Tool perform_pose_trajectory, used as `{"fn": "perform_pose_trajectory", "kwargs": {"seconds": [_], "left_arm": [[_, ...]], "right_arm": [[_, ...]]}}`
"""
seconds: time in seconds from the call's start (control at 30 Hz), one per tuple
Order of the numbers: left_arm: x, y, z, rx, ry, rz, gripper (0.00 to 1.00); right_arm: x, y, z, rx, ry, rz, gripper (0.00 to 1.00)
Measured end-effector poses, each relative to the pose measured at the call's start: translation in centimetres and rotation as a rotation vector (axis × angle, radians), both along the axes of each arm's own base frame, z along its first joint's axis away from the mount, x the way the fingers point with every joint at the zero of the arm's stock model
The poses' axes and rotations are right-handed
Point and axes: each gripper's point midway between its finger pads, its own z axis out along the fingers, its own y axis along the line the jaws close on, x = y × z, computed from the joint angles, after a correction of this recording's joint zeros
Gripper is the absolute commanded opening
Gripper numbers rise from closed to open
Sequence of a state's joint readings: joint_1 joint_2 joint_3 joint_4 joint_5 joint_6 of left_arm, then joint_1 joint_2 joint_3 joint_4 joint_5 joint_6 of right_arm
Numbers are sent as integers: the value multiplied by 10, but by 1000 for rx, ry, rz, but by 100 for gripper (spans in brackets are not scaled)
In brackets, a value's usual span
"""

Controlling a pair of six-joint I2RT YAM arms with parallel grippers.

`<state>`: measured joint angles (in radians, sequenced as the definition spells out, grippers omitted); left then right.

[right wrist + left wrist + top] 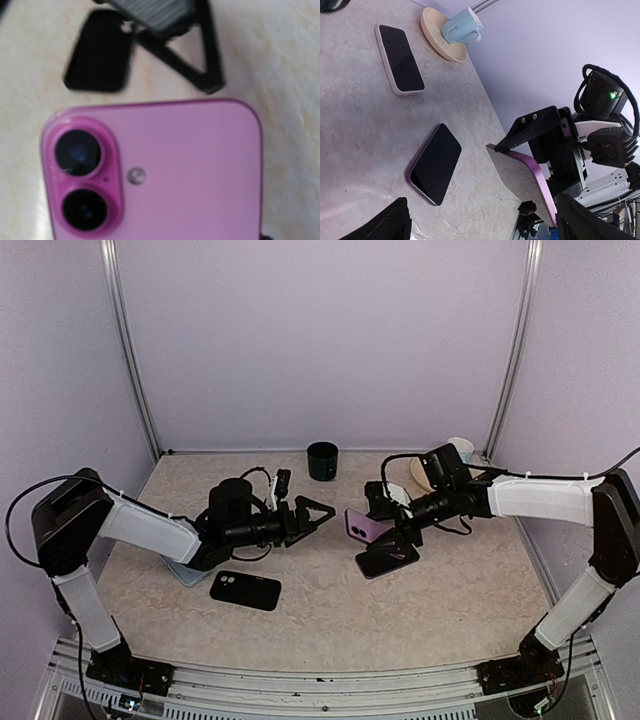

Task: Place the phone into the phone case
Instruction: Pass from the right arm to the left

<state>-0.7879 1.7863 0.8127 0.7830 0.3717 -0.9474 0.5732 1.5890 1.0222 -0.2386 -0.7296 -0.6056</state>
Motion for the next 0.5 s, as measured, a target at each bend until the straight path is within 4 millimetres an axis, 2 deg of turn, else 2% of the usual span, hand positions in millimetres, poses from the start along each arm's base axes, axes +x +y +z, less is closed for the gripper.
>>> {"fn": "perform_pose_trajectory", "kwargs": {"seconds": [0.1,0.2,0.3,0.5], "left_arm": [[-1,11,22,53,-149,22,99],[-7,24,39,110,-311,30,99],[-19,34,51,188,-489,26,99],[-47,39,66,313,-787,-15,99]], "right_arm": [[-14,5,18,41,2,21,53],[-29,8,29,70,12,47,53],[-37,9,29,78,34,60,53],[-47,13,26,79,68,77,53]]}}
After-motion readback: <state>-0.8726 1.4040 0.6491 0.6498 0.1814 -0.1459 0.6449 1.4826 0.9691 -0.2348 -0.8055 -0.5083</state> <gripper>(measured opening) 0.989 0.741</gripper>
